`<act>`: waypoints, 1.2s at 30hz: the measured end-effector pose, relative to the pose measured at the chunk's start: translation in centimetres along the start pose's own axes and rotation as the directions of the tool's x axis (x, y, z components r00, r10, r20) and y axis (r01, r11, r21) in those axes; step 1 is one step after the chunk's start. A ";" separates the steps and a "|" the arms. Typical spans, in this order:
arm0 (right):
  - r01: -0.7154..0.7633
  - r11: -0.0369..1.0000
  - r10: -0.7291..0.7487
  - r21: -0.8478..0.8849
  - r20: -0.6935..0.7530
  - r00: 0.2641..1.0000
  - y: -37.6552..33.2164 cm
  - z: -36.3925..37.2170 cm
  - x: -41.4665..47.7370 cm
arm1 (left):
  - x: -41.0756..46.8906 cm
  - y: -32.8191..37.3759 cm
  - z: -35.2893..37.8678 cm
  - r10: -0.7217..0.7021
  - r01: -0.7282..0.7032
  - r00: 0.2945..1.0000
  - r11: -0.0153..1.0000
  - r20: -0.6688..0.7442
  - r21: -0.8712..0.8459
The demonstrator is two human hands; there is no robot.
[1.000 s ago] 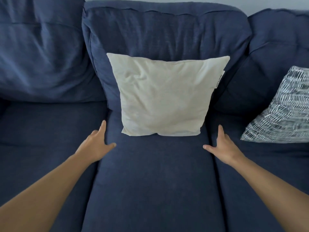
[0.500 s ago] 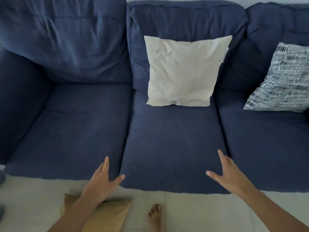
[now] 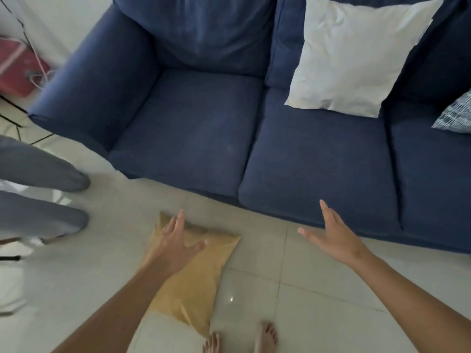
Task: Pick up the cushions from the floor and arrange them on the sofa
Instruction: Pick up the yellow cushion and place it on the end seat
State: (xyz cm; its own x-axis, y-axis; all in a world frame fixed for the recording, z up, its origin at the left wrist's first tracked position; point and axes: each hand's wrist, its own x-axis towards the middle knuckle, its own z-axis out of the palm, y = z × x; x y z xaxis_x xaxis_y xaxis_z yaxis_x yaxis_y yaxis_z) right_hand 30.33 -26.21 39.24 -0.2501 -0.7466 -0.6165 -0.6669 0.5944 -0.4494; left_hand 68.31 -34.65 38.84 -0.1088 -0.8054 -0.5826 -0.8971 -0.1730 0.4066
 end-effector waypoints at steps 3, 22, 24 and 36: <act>0.047 0.998 -0.045 -0.047 0.042 0.998 -3.2 4.1 -0.1 | -1.6 -4.0 -0.5 -0.007 0.007 1.000 1.000 -0.018 -0.011; 0.103 0.964 -0.062 -0.243 0.169 0.984 -15.2 31.1 5.7 | 3.0 -28.1 4.3 -0.075 0.066 0.994 0.992 0.080 0.111; 0.075 0.968 -0.029 -0.239 0.189 0.982 -14.4 34.4 8.1 | 5.2 -30.4 6.4 -0.103 0.091 0.990 0.989 0.096 0.116; -0.305 0.946 0.275 0.110 0.227 0.934 -3.0 54.1 19.9 | 23.2 -42.2 17.3 -0.299 0.296 0.951 0.954 0.079 0.049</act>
State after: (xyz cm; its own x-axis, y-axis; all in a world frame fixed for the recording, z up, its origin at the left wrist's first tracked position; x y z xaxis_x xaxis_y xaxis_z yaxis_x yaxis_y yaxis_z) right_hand 65.33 -26.69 -6.70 -0.2573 -0.4662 -0.8464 -0.4773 0.8229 -0.3082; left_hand 96.24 -36.24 -4.00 0.1313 -0.6695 -0.7311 -0.9088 -0.3759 0.1809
